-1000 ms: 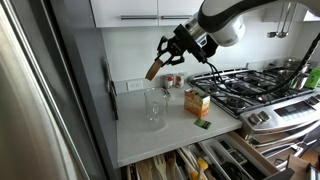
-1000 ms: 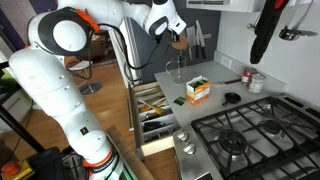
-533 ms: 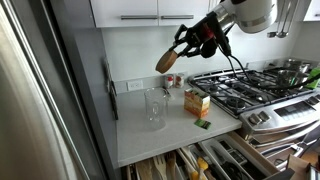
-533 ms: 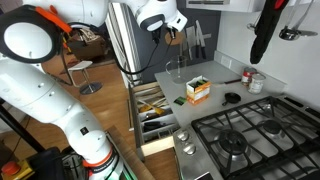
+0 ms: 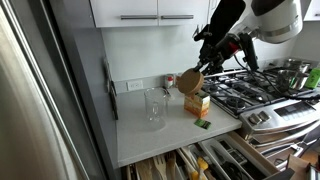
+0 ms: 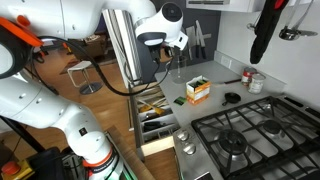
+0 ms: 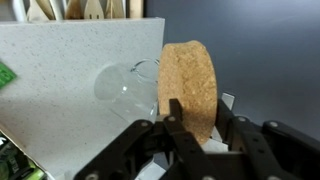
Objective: Lift the lid from the jar and put it on the countertop
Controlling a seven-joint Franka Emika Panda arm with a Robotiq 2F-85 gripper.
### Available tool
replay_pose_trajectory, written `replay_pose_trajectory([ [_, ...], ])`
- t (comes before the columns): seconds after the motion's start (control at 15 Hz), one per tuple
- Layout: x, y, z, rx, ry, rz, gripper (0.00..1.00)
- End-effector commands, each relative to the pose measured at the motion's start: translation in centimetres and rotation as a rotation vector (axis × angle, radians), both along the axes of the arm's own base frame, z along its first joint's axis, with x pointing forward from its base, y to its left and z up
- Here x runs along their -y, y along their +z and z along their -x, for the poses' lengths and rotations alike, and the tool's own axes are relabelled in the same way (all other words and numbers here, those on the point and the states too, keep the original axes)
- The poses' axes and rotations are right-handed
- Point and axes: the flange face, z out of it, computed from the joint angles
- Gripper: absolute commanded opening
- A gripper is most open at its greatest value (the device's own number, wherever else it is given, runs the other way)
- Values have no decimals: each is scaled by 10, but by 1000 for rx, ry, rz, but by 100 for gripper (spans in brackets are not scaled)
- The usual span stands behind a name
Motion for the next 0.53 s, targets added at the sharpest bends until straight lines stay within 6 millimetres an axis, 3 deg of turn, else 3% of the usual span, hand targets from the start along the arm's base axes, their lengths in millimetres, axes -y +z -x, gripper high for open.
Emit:
replay_pose_trajectory([
  [0.0,0,-45,15,-52,62,44,13],
  [0.13,-5,-66,14,-81,63,81,13],
  [0.2,-2,-51,10,-65,55,43,38],
  [0.47,-7,-65,10,-90,67,62,38],
])
